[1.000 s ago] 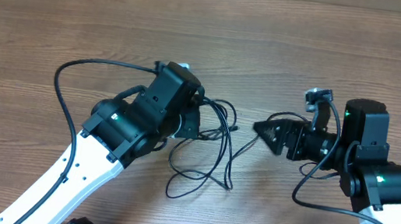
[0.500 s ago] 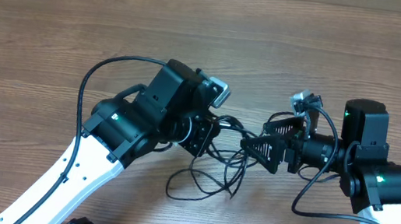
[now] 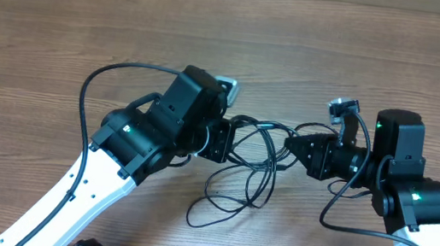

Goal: Untangle cables

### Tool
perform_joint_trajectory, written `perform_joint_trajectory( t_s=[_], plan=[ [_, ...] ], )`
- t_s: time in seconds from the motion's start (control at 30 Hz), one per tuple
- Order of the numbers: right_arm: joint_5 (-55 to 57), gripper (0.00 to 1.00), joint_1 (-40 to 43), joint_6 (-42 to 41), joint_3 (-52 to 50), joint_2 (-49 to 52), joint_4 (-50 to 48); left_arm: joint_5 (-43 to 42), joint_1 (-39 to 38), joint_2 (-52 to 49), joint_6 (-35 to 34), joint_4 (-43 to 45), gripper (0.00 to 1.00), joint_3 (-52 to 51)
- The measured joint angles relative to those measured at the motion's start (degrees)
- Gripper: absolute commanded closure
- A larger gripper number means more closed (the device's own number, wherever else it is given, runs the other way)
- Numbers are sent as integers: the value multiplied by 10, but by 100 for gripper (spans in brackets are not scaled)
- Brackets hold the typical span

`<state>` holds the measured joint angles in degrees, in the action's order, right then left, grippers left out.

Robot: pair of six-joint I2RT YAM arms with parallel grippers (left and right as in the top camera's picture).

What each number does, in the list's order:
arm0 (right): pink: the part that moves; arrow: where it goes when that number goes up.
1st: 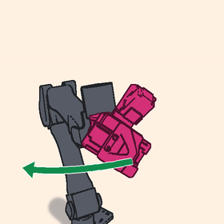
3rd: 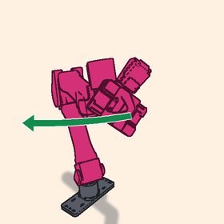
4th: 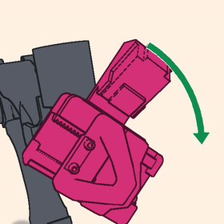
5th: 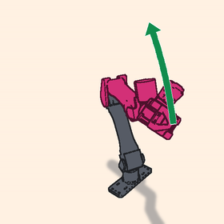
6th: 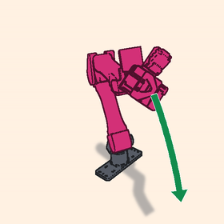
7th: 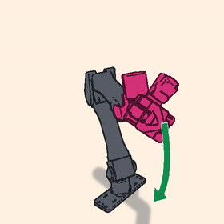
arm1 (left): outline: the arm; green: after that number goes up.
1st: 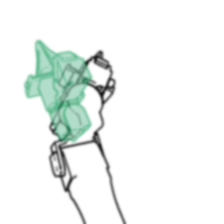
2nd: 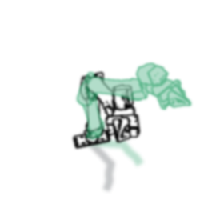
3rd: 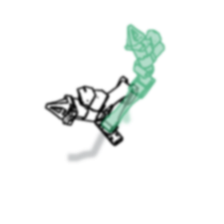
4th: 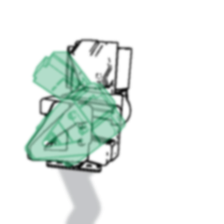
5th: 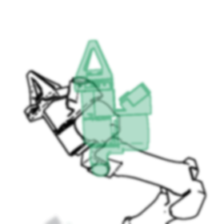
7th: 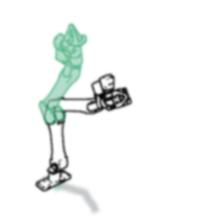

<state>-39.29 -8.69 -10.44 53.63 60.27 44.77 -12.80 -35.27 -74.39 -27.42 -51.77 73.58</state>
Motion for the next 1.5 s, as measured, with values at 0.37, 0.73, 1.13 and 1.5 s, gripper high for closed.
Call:
perform_joint_trajectory(
  t_s=[0.37,0.73,1.13,1.5],
  plan=[
    [161,25,1,-114,0,0,67,60,0,0,-85,-25,96,0],
    [-77,14,1,147,0,0,71,-17,0,0,39,-14,96,0],
    [-167,92,1,234,0,0,88,-113,0,0,105,10,96,0],
    [-98,96,1,334,0,0,153,-188,4,0,90,25,96,0]
  ],
)
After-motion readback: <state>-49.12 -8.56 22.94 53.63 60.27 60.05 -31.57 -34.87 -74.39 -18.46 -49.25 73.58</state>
